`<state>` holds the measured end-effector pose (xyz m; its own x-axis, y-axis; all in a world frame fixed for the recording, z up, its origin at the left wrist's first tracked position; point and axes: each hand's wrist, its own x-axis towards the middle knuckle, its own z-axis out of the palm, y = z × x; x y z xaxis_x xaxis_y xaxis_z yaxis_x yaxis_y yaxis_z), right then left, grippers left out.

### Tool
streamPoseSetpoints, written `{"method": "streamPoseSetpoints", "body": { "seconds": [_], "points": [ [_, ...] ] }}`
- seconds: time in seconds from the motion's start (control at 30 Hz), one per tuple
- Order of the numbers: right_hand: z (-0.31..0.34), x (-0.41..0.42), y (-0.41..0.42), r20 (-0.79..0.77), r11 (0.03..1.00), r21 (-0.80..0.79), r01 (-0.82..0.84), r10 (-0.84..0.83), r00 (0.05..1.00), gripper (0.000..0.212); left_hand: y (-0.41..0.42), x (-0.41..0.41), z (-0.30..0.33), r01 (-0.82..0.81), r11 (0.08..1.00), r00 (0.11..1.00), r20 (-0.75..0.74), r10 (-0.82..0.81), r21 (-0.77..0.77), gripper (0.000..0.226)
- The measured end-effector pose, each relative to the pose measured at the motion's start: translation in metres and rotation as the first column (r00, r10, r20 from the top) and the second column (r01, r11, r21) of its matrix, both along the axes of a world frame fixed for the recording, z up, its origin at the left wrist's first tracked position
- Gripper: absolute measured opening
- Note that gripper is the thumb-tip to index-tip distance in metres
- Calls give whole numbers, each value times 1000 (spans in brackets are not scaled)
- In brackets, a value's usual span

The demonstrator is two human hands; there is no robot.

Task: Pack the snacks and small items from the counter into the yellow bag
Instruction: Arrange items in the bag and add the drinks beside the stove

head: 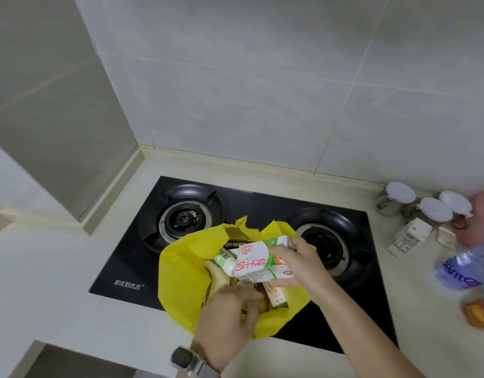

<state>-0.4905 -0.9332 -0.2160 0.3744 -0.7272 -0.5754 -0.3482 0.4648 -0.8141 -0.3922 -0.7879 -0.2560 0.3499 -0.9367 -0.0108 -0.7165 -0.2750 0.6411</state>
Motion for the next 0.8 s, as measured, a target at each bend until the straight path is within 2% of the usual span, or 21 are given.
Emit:
{"method": "streamPoseSetpoints", "body": {
  "seconds": [0.07, 0.1, 0.17, 0.23, 0.3, 0.37, 0.43, 0.57, 0.67, 0.8],
  "points": [
    [-6, 2, 5, -8, 997, 77, 9, -9, 1000, 30, 6, 20, 6, -223, 952, 930, 246, 272, -210, 20],
    [-9, 4, 8, -9, 992, 122, 15, -13, 1000, 31, 8, 29, 9, -341, 914, 859, 321, 398, -220, 18],
    [-16, 10, 13, -11, 978, 205, 39, -38, 999, 29, 11, 44, 7, -546, 833, 752, 389, 532, -85, 28],
    [-22, 17, 18, -9, 962, 263, 71, -72, 997, 30, 16, 54, 4, -620, 779, 753, 352, 556, 94, 49],
    [-27, 21, 21, 10, 947, 304, 100, -108, 994, 36, 23, 67, 1, -601, 765, 792, 303, 530, 232, 66],
    [-28, 23, 22, 24, 938, 325, 120, -135, 991, 38, 26, 80, 0, -549, 781, 834, 136, 534, 298, 73],
    [-28, 23, 21, 33, 939, 319, 131, -150, 988, 35, 27, 90, 1, -516, 811, 832, -63, 551, 276, 73],
    [-21, 27, 20, 114, 924, 356, 135, -187, 976, 11, 25, 99, -1, -457, 861, 832, -235, 502, 223, 68],
    [-21, 39, 20, 142, 908, 377, 184, -253, 957, 12, 23, 97, 7, -441, 869, 822, -290, 491, 223, 69],
    [-39, 60, 19, 109, 910, 314, 270, -317, 942, 30, 25, 93, 15, -416, 888, 849, -268, 456, 196, 69]
  ]
}}
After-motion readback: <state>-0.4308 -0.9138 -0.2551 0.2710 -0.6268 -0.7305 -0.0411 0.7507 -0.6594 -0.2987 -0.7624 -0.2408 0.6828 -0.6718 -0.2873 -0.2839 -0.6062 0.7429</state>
